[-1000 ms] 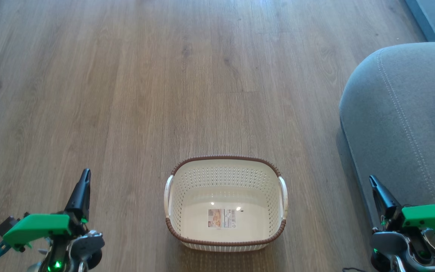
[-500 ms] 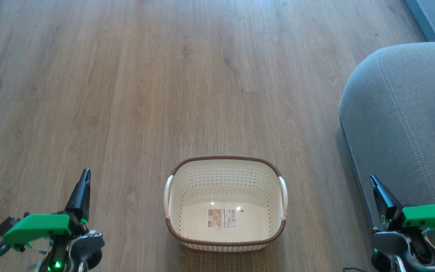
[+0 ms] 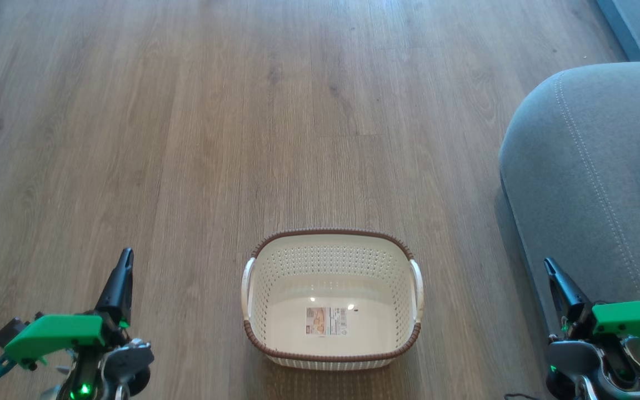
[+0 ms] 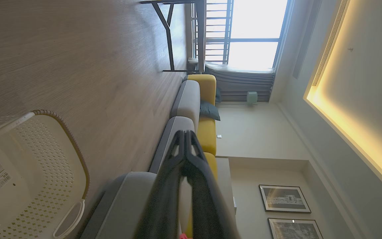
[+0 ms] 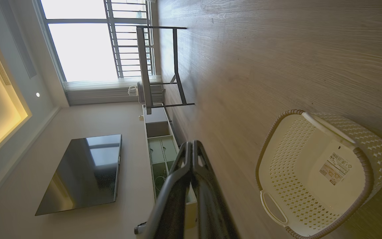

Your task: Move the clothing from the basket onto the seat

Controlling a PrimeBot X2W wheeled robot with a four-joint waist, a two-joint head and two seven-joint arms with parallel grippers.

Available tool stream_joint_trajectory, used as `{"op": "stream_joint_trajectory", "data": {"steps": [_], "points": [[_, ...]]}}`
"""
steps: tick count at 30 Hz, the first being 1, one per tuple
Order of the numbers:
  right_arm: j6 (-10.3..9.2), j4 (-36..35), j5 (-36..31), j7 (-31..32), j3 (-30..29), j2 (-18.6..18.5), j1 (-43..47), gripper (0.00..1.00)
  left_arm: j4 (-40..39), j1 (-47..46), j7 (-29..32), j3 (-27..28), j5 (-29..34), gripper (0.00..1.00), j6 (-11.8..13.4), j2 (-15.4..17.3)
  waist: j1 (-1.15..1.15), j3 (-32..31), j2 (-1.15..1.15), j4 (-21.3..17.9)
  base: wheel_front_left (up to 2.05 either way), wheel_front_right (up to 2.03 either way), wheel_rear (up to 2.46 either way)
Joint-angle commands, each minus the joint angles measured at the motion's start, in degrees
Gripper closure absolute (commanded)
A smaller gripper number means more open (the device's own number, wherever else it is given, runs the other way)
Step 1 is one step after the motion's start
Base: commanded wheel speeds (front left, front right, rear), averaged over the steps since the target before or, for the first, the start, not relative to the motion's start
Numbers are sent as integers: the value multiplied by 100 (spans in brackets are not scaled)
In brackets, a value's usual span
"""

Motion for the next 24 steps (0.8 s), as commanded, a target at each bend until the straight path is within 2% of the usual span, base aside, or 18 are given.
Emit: {"op": "stream_joint_trajectory", "data": {"steps": [1, 24], "points": [[41, -212, -22, 49, 98, -1, -285, 100, -200, -321, 42, 206, -24, 100, -38, 38, 0, 0, 0, 0, 0, 0, 0], [41, -211, -36, 62, 80, 10, -287, 100, -201, -321, 41, 206, -24, 100, -38, 38, 0, 0, 0, 0, 0, 0, 0]]}}
